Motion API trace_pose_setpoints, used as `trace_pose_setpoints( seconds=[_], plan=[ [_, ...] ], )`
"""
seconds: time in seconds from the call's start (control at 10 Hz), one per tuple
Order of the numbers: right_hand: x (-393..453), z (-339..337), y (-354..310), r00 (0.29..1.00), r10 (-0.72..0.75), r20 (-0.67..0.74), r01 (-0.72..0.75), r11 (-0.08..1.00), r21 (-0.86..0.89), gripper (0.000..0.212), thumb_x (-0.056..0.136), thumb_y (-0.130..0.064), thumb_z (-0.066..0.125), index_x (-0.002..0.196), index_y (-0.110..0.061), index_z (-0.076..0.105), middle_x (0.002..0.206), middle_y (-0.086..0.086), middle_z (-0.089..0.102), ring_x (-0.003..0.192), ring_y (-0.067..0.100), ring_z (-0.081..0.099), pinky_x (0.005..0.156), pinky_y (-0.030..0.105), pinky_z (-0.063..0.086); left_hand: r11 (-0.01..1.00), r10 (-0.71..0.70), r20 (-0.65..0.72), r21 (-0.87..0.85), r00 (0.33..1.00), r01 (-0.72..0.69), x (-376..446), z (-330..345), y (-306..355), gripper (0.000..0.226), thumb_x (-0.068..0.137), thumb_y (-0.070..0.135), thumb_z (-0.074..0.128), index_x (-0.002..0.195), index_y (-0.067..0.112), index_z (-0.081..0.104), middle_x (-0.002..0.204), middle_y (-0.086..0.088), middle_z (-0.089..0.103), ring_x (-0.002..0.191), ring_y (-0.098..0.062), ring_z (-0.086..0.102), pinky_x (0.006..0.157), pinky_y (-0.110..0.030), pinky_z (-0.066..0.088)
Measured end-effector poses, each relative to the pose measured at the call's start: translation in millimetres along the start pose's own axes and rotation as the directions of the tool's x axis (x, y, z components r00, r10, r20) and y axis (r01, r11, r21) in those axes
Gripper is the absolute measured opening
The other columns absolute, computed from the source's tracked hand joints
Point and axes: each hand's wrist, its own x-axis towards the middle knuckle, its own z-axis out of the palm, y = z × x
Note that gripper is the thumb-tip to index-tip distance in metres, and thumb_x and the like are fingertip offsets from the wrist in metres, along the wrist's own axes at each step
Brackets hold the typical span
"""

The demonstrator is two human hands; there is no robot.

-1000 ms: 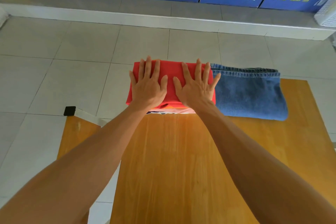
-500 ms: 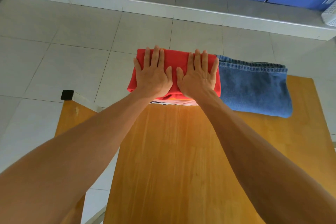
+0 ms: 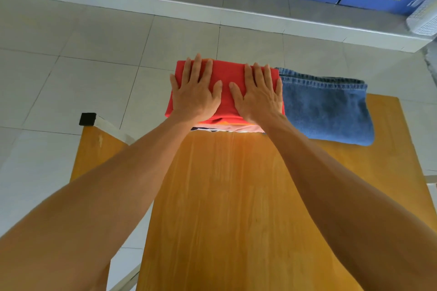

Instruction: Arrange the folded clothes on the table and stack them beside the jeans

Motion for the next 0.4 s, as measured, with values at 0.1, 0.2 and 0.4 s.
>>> trace_pose_setpoints(
  seconds=[0.1,0.2,0.4],
  plan=[
    [-0.9,-4.7,5.2,1.0,-0.014,0.024,0.014,1.0,0.008,0.081,0.096,-0.071,0.011,0.162,-0.025,0.005,0.17,-0.001,0.002,0.155,0.024,-0.01,0.122,0.059,-0.004,1.0,-0.007,0.069,0.0,0.998,0.007,-0.5,-7.1,-2.7,0.07,0.096,0.063,0.012,0.158,0.031,0.003,0.167,0.002,-0.006,0.153,-0.023,-0.006,0.118,-0.063,0.0],
    [-5.2,-16.5,1.9,0.998,-0.018,0.065,0.018,1.0,0.006,0.08,0.097,-0.07,0.01,0.162,-0.023,0.006,0.17,0.001,0.002,0.155,0.026,-0.012,0.121,0.062,-0.005,0.998,-0.024,0.164,0.063,0.986,0.014,0.1,-21.5,-3.5,0.071,0.095,0.065,0.011,0.157,0.034,0.0,0.166,-0.002,-0.008,0.153,-0.025,-0.009,0.117,-0.064,-0.005],
    [-47.3,-46.3,26.1,0.994,0.017,0.104,-0.027,0.996,0.088,0.084,0.096,-0.072,0.01,0.162,-0.02,0.01,0.17,0.0,-0.003,0.154,0.021,-0.019,0.12,0.064,-0.007,0.992,-0.085,0.137,0.101,0.987,0.071,-29.5,-64.3,0.5,0.06,0.093,0.043,0.04,0.149,0.022,0.035,0.164,-0.017,0.009,0.153,-0.033,0.001,0.118,-0.063,-0.001]
  ],
)
